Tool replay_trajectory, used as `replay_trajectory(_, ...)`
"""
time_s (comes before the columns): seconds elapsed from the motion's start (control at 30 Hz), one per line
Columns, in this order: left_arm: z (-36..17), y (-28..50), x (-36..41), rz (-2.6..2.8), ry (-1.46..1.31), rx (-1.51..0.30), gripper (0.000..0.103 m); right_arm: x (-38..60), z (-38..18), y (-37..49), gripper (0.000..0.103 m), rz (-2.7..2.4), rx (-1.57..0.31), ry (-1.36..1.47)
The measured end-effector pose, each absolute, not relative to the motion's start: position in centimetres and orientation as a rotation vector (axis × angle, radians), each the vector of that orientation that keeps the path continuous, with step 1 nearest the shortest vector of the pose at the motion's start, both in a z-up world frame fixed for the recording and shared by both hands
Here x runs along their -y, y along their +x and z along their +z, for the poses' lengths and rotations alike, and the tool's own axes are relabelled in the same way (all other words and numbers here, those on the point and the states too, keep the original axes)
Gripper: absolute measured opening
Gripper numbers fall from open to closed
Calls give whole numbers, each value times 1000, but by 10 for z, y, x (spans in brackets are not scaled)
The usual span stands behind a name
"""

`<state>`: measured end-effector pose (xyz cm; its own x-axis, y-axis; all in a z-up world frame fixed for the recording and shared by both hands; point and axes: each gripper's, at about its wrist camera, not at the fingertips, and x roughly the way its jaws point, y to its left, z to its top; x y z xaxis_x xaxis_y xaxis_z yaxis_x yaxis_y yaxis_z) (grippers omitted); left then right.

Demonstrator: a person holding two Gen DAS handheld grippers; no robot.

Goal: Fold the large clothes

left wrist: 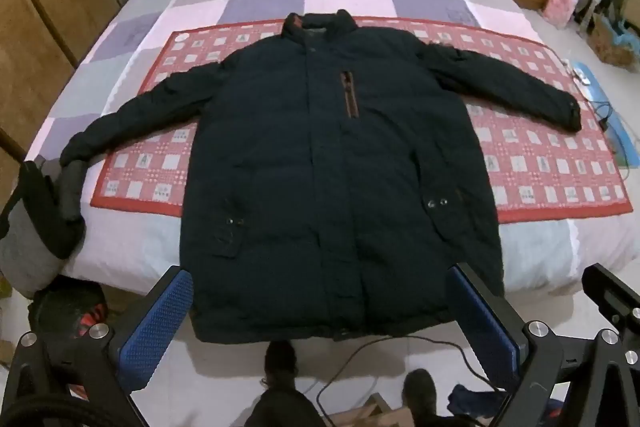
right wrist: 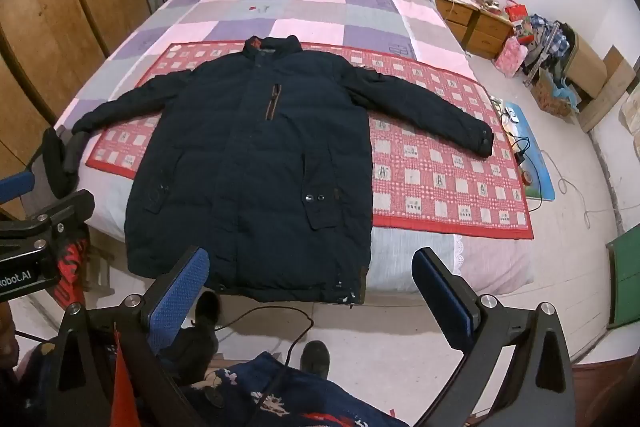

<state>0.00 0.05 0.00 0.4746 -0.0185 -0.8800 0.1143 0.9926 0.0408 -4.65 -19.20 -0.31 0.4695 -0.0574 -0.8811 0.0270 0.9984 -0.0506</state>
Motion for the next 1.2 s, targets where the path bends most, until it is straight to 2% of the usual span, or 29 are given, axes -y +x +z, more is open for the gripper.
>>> replay_trajectory(1.2, -1, 3, -6, -58, 93, -1077, 103, 182, -3, -36, 103, -26, -1080, -27)
